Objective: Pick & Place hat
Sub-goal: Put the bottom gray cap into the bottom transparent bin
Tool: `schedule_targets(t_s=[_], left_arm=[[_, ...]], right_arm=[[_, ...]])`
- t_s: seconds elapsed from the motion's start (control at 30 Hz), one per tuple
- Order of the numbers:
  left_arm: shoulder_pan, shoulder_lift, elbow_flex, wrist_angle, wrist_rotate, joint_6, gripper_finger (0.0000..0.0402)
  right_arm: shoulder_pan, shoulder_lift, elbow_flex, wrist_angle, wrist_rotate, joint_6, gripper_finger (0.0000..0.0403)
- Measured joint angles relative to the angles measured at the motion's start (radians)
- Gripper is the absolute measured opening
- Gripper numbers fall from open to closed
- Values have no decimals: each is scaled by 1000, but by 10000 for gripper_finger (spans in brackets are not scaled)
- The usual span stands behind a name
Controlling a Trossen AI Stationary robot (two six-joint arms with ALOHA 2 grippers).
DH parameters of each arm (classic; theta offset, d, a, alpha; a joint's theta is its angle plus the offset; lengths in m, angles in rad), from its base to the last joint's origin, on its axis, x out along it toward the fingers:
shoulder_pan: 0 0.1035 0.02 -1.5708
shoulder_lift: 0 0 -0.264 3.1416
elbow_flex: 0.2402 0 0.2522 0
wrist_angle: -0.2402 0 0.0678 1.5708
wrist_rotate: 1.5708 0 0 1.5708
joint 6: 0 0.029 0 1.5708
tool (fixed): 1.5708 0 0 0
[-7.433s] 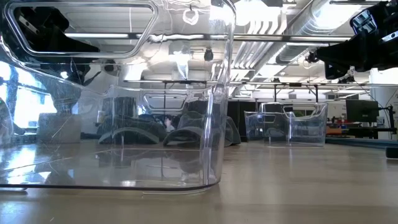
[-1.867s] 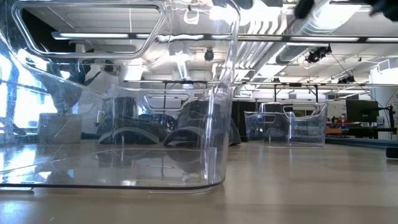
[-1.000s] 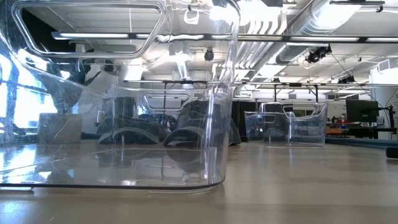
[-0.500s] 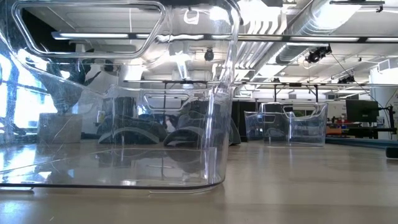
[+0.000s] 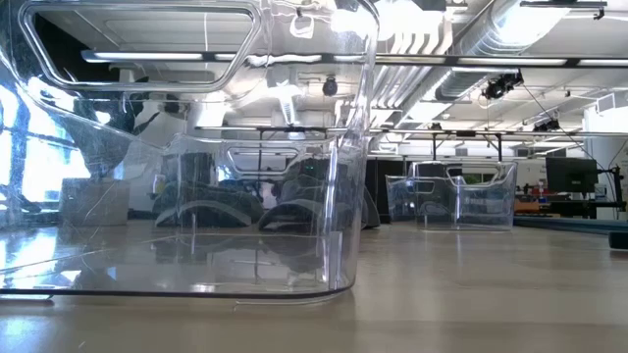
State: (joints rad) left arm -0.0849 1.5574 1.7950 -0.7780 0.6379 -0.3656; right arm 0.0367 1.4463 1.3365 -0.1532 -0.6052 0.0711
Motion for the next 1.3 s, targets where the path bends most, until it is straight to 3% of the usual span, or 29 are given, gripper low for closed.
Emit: schedule_targets(t_s=[0.17, 0.27, 0.4, 0.53, 0.6, 0.77, 0.87, 1.1, 1.2, 1.3], left_arm=[[0, 0, 0, 6, -8, 3, 5], [0, 0, 0, 10, -46, 5, 5], [0, 0, 0, 12, -65, 5, 5], [0, 0, 0, 15, -70, 6, 5], [0, 0, -1, 28, -73, 39, 6], [0, 30, -1, 102, -49, 107, 46], [1, 36, 0, 168, -39, 107, 101], [1, 104, 2, 337, 60, 137, 229], [0, 118, -4, 387, 58, 141, 252], [-1, 123, 0, 471, 55, 143, 250]], right_arm=[[19, 33, 0, -2, -39, 3, 300], [42, 33, -1, -1, -33, 27, 272], [67, 29, -1, 0, -9, 76, 186], [70, 10, -1, -9, -24, 139, 49], [70, -10, -1, -21, -34, 139, 16], [69, -93, -2, -44, -59, 217, 25], [70, -156, -2, -44, -55, 217, 7], [72, -268, -2, -54, 47, 243, 6], [86, -303, -2, -56, 110, 243, 10], [100, -328, -2, -63, 155, 238, 7]])
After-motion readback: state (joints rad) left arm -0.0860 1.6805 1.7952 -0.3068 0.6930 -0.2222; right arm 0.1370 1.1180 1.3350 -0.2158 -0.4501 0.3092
